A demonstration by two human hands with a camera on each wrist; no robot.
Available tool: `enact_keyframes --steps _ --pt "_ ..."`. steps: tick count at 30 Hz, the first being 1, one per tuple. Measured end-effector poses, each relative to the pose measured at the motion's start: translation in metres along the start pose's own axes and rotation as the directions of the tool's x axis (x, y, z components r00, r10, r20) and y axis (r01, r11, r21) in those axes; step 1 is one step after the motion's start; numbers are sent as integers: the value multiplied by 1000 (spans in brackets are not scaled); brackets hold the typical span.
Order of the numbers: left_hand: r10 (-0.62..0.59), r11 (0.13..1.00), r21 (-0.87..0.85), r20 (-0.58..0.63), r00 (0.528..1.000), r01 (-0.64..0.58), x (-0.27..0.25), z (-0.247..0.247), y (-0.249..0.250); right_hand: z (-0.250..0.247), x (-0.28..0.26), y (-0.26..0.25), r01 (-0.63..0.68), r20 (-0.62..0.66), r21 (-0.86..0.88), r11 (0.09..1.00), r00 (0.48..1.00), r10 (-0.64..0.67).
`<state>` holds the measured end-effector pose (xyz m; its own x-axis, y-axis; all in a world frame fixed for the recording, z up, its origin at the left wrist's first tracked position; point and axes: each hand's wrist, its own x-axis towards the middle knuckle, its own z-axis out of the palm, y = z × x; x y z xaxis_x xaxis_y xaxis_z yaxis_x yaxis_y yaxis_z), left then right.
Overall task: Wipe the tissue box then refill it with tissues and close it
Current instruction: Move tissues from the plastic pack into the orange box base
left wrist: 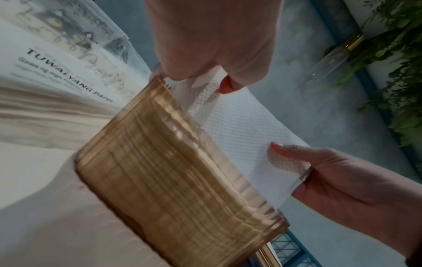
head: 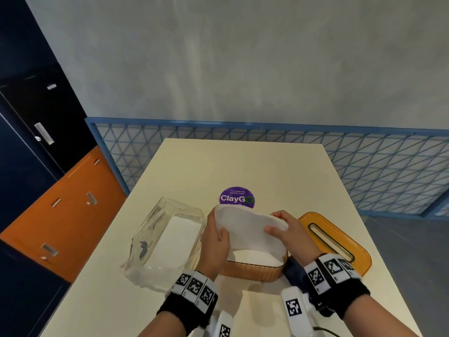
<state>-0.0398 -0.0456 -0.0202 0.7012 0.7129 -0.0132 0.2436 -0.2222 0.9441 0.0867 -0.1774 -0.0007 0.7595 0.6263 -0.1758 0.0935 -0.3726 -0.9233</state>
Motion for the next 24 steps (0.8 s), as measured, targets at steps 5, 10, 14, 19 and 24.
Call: enact_keyframes --steps 5,10,14,19,24 --pt "48 999 -20 -75 996 -50 0 -3 -4 0 -4 -5 23 -7 36 999 1000 -23" --pt "-10 999 51 -59 998 13 3 -9 -12 0 -3 6 -95 3 18 995 995 95" --pt "-61 984 163 -94 994 76 12 -12 1 0 3 0 -147 -56 -13 989 988 146" --pt "-240 811 564 79 967 156 28 -12 4 10 -1 3 -180 -16 -436 882 981 192" --pt "-138 678 735 141 980 -10 31 -4 -3 23 -6 9 -136 -49 -590 796 990 134"
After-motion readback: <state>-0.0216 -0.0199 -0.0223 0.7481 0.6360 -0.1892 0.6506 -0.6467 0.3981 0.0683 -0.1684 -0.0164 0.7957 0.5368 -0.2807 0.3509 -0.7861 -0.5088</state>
